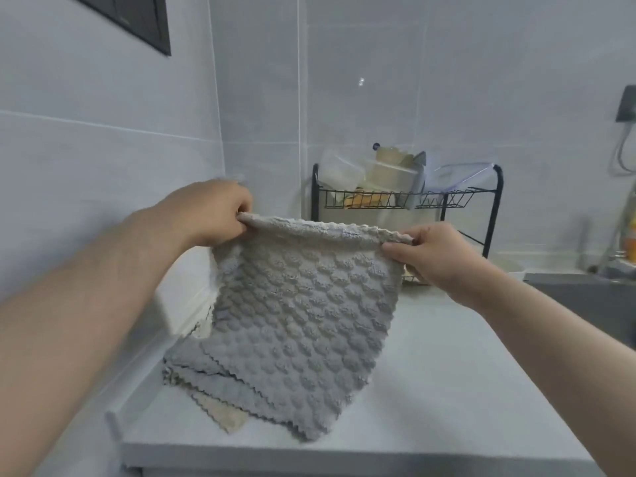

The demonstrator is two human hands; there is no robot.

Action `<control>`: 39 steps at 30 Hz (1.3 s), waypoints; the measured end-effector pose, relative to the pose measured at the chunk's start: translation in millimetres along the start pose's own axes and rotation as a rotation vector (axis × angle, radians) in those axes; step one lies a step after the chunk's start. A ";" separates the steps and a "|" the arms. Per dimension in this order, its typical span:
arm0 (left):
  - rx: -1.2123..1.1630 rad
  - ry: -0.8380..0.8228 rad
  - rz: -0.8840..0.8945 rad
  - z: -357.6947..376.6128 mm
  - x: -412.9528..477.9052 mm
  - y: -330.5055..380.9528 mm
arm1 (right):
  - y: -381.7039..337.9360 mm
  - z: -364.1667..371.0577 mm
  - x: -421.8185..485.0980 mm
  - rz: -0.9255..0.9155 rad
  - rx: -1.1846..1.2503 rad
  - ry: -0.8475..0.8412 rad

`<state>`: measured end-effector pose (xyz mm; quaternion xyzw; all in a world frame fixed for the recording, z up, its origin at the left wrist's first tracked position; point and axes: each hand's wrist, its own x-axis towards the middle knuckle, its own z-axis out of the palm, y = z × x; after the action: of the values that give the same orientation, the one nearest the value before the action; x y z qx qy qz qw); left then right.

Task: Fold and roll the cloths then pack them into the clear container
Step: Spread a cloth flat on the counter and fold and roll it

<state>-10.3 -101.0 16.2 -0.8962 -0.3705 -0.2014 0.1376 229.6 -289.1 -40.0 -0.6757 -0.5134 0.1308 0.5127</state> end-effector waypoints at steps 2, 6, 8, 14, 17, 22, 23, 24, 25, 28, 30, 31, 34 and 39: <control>-0.027 -0.007 0.024 -5.5 6.8 12.1 | -1.4 -28.5 -4.7 0.020 -0.013 0.020; -0.182 -0.046 0.049 -6.1 24.5 49.2 | 10.1 -73.8 -4.4 0.051 -0.131 0.140; -0.222 -0.070 0.045 5.2 37.8 69.2 | 23.7 -86.2 1.5 0.088 -0.160 0.199; -0.254 -0.034 0.017 47.4 83.0 128.8 | 64.7 -107.0 32.0 0.164 -0.040 0.354; -0.364 0.063 0.020 52.7 94.1 142.0 | 73.8 -121.8 40.9 0.156 -0.008 0.425; -0.464 0.152 0.096 50.1 71.4 150.5 | 86.9 -140.6 24.8 0.160 0.129 0.382; -0.445 0.138 0.109 54.7 60.2 151.2 | 94.3 -141.3 17.0 0.177 0.143 0.353; -0.422 0.117 0.120 60.9 46.7 152.4 | 101.2 -141.0 7.1 0.197 0.143 0.320; -0.396 0.086 0.133 69.7 31.9 154.3 | 109.3 -140.5 -3.2 0.221 0.132 0.287; -0.340 -0.077 0.186 102.2 -18.9 166.0 | 134.1 -133.7 -39.3 0.299 0.019 0.211; -0.315 -0.204 0.224 126.2 -51.6 174.6 | 152.0 -124.1 -64.1 0.349 -0.097 0.167; -0.315 -0.266 0.251 137.1 -64.7 177.7 | 160.7 -119.0 -74.5 0.375 -0.154 0.143; -0.330 -0.422 0.296 155.5 -85.4 176.3 | 171.5 -105.2 -100.3 0.394 -0.354 0.031; -0.410 -0.484 0.306 156.8 -94.2 167.9 | 173.6 -103.8 -117.5 0.399 -0.592 -0.165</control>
<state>90.4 -211.7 -182.0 -0.9721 -0.2059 -0.0302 -0.1085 348.3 -435.2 -179.0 -0.8688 -0.4267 0.1280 0.2163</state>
